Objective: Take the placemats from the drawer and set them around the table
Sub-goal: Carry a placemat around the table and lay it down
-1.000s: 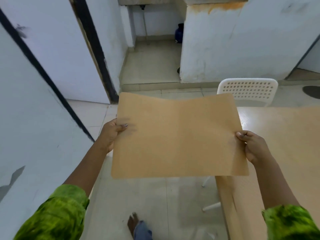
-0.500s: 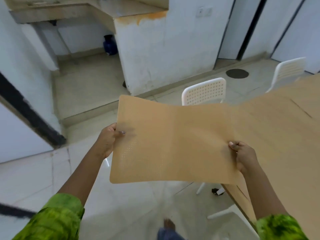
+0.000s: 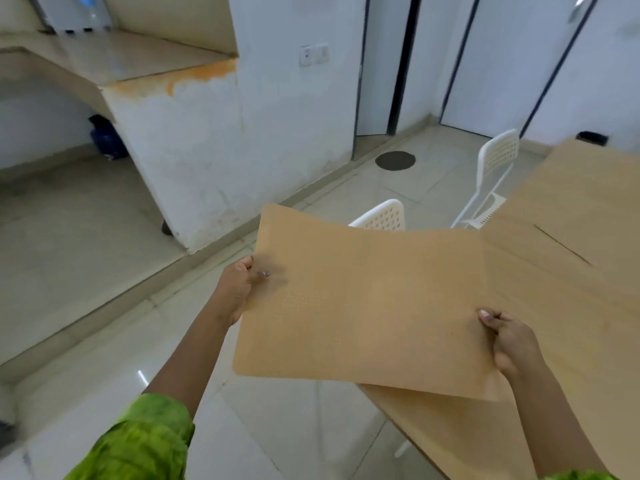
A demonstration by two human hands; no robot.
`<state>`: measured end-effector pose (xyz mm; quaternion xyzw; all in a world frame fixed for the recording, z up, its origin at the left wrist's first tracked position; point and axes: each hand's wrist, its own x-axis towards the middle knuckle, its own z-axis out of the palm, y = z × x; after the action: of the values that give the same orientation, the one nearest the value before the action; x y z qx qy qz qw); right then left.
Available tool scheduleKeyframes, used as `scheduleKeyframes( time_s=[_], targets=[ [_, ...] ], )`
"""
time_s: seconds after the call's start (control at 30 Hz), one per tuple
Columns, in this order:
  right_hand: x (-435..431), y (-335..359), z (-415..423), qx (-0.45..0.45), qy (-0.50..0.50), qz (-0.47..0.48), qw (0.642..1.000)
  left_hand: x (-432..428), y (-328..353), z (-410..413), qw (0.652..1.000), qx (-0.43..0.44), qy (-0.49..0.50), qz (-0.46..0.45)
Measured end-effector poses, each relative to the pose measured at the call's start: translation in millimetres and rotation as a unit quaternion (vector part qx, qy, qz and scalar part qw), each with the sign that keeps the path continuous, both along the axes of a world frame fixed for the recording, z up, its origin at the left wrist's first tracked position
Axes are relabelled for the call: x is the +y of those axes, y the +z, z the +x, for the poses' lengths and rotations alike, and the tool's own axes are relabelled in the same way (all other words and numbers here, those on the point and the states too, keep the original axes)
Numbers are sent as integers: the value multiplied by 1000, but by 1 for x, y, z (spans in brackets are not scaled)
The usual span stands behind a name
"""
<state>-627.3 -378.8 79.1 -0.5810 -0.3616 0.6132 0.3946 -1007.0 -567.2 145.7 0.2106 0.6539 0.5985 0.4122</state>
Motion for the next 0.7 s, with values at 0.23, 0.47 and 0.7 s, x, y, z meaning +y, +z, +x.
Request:
scheduleKeyframes(
  time_s=[0.23, 0.47, 0.7],
  targets=[
    [15, -7, -37, 43, -132, -6, 990, 114, 2, -71, 991, 13, -133, 11],
    [-25, 11, -75, 52, -296, -15, 954, 222, 18, -103, 955, 31, -294, 11],
    [-77, 13, -82, 48, -452, -43, 890, 323, 22, -46, 888, 98, -448, 28]
  ],
)
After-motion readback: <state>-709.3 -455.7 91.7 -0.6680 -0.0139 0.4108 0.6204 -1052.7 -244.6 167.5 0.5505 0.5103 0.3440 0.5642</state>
